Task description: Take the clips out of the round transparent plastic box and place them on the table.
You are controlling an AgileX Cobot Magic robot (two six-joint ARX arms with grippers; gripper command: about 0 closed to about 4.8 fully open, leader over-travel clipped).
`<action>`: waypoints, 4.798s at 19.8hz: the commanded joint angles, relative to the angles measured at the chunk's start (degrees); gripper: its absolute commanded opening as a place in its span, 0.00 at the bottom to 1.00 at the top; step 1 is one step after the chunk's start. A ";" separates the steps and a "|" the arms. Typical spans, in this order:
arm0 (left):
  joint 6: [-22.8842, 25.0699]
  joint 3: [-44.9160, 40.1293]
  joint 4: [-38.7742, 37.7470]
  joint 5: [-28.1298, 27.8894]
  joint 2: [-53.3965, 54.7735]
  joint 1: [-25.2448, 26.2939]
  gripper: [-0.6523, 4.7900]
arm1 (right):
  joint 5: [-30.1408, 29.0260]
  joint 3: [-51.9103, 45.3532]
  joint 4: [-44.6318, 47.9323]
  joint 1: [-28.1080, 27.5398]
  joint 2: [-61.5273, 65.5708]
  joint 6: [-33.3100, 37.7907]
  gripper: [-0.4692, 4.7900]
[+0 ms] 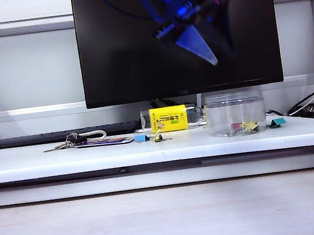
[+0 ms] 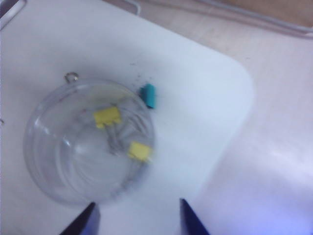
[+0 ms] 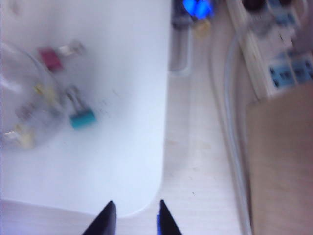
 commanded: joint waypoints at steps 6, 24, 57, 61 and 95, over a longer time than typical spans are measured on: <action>-0.83 6.99 0.94 -3.08 6.08 0.28 0.53 | -5.97 -8.37 5.46 -7.65 -7.32 -3.17 0.31; -2.32 29.40 -16.22 -1.31 23.19 1.99 0.53 | -9.16 -12.79 8.28 -9.14 -9.22 -3.19 0.31; 7.41 29.68 -25.73 -4.11 23.32 6.40 0.41 | -10.36 -16.37 10.95 -9.11 -9.14 -3.19 0.31; 7.87 29.70 -26.45 -3.39 23.32 6.40 0.41 | -10.36 -16.37 11.06 -9.11 -9.11 -3.17 0.31; 12.39 29.75 -32.26 -8.74 23.98 6.40 0.46 | -10.38 -16.37 11.21 -9.11 -9.11 -3.17 0.31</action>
